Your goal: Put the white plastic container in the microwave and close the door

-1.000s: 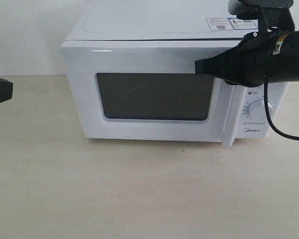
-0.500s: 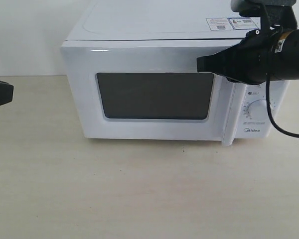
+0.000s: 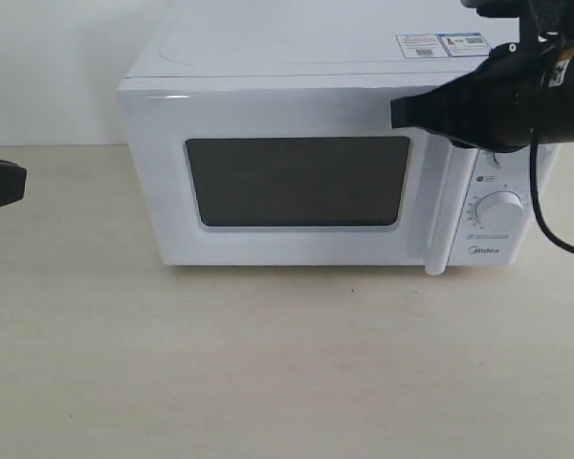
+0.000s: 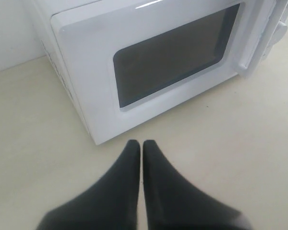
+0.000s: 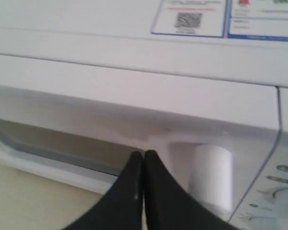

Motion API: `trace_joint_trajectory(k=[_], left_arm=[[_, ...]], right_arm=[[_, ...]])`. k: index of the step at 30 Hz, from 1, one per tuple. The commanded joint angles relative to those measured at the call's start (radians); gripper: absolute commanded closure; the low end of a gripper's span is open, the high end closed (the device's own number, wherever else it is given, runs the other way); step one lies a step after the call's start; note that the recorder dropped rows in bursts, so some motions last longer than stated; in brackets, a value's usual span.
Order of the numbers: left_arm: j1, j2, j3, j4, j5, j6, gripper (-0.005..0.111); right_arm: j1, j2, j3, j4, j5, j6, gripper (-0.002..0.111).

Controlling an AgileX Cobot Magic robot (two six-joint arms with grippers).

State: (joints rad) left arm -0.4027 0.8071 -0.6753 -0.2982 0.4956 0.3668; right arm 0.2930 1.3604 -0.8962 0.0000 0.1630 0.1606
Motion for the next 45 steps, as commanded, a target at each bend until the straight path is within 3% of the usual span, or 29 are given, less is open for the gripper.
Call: trace_joint_trajectory(k=[1, 7, 10, 26, 29, 35, 40, 45], left_arm=[[0.002, -0.006, 0.003, -0.009, 0.003, -0.008, 0.102], [0.002, -0.006, 0.003, -0.009, 0.0, -0.008, 0.102], [0.002, -0.006, 0.003, -0.009, -0.002, -0.008, 0.102], [0.002, -0.006, 0.003, -0.009, -0.002, -0.008, 0.102], [0.002, -0.006, 0.003, -0.009, -0.002, -0.008, 0.102], [0.002, -0.006, 0.003, -0.009, -0.002, -0.008, 0.102], [0.002, -0.006, 0.003, -0.009, -0.002, -0.008, 0.102], [0.002, -0.006, 0.003, -0.009, -0.002, -0.008, 0.102]], right_arm=[[0.103, -0.137, 0.002, -0.014, 0.058, -0.017, 0.109], [0.228, -0.326, 0.129, -0.014, 0.063, -0.017, 0.109], [0.255, -0.413, 0.151, -0.011, 0.15, -0.013, 0.109], [0.25, -0.611, 0.151, 0.0, 0.223, 0.011, 0.109], [0.194, -0.699, 0.151, -0.007, 0.213, 0.013, 0.109], [-0.047, -0.893, 0.151, -0.007, 0.224, -0.002, 0.109], [-0.13, -1.066, 0.187, -0.009, 0.276, -0.062, 0.109], [-0.165, -1.281, 0.564, -0.051, 0.175, -0.138, 0.109]])
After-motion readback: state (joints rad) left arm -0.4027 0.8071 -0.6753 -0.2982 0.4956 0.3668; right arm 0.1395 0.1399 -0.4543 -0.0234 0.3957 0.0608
